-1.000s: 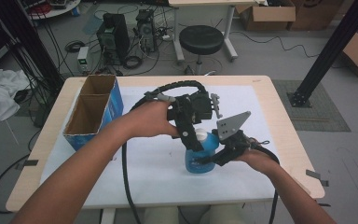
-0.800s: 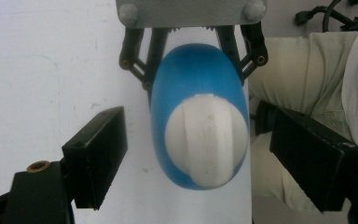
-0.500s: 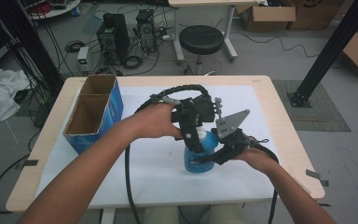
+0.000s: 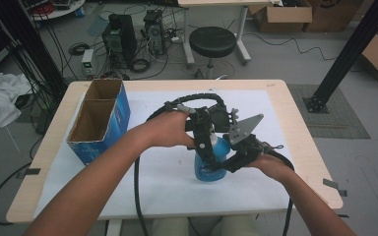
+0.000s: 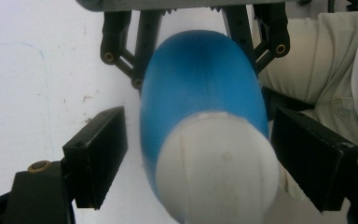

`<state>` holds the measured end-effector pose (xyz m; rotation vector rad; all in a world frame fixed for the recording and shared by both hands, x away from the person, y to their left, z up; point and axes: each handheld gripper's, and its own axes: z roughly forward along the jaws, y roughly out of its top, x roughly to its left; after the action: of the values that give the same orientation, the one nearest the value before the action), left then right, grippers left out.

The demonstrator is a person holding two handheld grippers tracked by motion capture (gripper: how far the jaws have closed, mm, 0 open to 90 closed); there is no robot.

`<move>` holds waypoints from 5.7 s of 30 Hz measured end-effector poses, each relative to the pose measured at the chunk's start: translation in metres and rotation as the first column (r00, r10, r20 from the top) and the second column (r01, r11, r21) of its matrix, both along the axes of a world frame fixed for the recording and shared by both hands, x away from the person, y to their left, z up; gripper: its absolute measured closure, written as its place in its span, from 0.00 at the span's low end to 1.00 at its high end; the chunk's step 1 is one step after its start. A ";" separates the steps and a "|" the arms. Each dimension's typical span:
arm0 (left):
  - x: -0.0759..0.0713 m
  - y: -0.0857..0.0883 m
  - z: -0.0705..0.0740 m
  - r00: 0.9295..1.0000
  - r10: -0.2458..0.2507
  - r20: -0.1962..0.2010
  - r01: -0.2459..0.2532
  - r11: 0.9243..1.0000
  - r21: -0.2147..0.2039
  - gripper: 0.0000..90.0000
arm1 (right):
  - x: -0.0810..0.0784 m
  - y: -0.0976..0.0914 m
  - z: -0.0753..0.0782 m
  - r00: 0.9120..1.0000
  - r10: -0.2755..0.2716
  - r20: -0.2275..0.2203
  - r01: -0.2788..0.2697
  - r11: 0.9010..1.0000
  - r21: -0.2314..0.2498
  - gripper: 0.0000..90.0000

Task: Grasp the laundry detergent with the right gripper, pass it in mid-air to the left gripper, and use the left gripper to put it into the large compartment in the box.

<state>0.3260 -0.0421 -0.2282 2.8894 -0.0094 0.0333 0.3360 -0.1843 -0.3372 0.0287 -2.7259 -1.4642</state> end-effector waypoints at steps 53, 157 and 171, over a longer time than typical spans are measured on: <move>0.000 -0.007 -0.008 0.999 -0.038 0.010 0.038 0.998 0.045 0.38 | 0.001 0.002 -0.002 1.000 -0.004 -0.022 0.004 1.000 -0.001 0.49; 0.053 0.203 0.150 0.097 0.993 0.073 -0.986 0.106 -0.127 0.42 | 0.008 -0.118 0.051 0.986 -0.165 0.009 0.155 0.900 -0.408 0.18; 0.053 0.244 0.135 -0.002 0.996 0.086 -0.986 0.012 -0.164 0.42 | 0.009 -0.120 0.048 0.983 -0.181 0.000 0.167 0.904 -0.393 0.18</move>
<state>0.3786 0.2016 -0.0928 2.0532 2.0113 0.5435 0.3446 -0.3040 -0.2895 -0.2604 -3.0002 -0.9048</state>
